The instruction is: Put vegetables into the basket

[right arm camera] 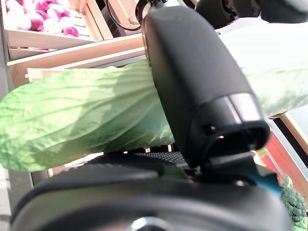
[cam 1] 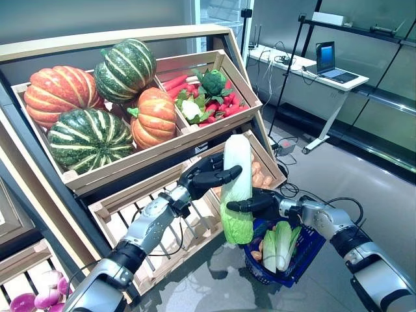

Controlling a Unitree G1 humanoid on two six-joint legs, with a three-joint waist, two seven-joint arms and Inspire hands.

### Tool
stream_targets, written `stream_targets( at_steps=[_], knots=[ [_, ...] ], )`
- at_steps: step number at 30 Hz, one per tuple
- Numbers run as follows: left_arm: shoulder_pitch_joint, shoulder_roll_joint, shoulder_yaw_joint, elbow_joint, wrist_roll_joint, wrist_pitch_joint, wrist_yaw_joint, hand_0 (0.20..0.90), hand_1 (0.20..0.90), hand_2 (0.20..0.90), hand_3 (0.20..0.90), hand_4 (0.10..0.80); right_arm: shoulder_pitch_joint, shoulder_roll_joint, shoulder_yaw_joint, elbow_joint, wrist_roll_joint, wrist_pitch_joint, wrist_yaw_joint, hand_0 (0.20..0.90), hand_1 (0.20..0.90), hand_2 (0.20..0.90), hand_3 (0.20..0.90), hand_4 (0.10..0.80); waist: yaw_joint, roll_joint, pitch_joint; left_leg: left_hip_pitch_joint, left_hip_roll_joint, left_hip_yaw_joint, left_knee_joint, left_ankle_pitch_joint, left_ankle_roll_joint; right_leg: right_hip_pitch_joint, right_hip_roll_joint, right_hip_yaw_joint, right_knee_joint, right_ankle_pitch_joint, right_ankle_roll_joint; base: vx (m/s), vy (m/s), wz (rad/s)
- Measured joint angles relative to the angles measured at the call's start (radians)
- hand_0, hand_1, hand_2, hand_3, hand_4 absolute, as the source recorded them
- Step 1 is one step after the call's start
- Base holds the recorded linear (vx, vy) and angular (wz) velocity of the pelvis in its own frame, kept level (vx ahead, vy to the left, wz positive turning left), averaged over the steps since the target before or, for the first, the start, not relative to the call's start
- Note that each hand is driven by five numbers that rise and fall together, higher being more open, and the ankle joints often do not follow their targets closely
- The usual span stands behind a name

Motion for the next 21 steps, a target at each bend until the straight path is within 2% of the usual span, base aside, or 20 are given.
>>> stream_targets(
  at_steps=[7, 11, 21],
  knots=[
    [0.006, -0.01, -0.02, -0.017, 0.002, 0.039, -0.001, 0.9, 0.9, 0.9, 0.9, 0.8, 0.008, 0.004, -0.021, 0.034, 0.018, -0.003, -0.074, 0.3, 0.3, 0.3, 0.3, 0.4, -0.006, 0.0, 0.0, 0.0, 0.0, 0.006, 0.0, 0.0, 0.0, -0.003, 0.0, 0.003, 0.0, 0.0, 0.0, 0.0, 0.0, 0.0],
    [0.029, -0.045, -0.023, -0.036, 0.003, 0.048, -0.002, 0.9, 0.9, 0.9, 0.9, 0.8, 0.028, 0.001, -0.048, 0.057, 0.017, -0.007, -0.077, 0.3, 0.3, 0.3, 0.3, 0.4, -0.015, 0.001, 0.0, 0.001, 0.001, 0.01, 0.0, 0.0, 0.0, -0.005, 0.001, 0.007, 0.0, 0.0, 0.0, -0.001, -0.002, -0.01],
    [0.066, -0.042, -0.042, -0.032, 0.023, 0.092, -0.006, 0.9, 0.9, 0.9, 0.9, 0.8, 0.133, 0.002, -0.089, 0.107, 0.007, -0.036, -0.074, 0.3, 0.3, 0.3, 0.3, 0.4, -0.016, 0.002, -0.001, -0.003, 0.001, 0.021, 0.0, -0.001, 0.001, -0.021, 0.002, 0.025, 0.0, 0.002, -0.001, -0.003, -0.022, -0.04]
  ],
)
